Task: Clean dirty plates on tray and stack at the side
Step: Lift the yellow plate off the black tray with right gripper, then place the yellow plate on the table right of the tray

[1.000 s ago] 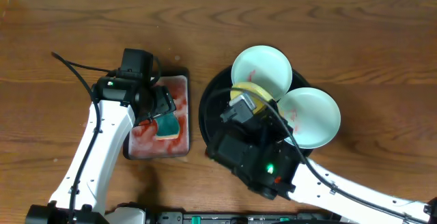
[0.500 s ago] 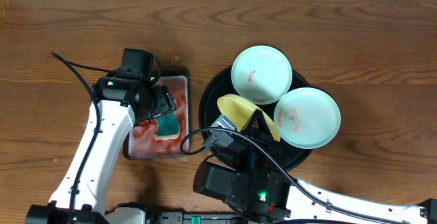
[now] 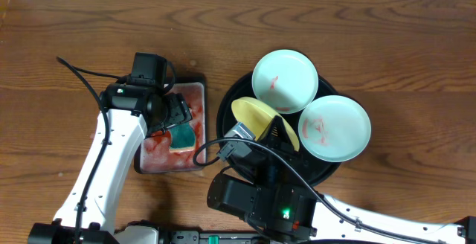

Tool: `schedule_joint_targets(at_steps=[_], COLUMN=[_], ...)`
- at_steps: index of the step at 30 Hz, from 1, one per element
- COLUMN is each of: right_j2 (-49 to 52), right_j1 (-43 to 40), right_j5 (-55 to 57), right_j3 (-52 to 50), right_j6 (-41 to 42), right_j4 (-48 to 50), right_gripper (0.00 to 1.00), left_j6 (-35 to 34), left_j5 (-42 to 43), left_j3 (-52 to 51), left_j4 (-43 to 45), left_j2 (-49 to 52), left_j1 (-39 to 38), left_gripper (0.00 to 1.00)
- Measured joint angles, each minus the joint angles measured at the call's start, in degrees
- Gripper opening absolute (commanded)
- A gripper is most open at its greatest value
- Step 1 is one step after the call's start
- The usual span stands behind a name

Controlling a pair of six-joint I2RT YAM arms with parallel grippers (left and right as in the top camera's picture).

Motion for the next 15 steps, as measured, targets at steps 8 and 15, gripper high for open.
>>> schedule_joint_targets(at_steps=[8,15], right_j2=[0.0,-0.1], right_j1=[-4.1,-33.6], right_j5=[-4.3,-34.3], right_j3=[0.1,0.3], right_j6=[5.5,22.6], right_j4=[-1.5,-4.5], right_gripper=[0.01,0.01], left_j6=[0.0,0.0], left_j5=[0.0,0.0], left_j3=[0.0,0.0], left_j4=[0.0,0.1], left_j2=[0.0,0.0], left_j1=[0.0,0.0], left_gripper=[0.82,0.82])
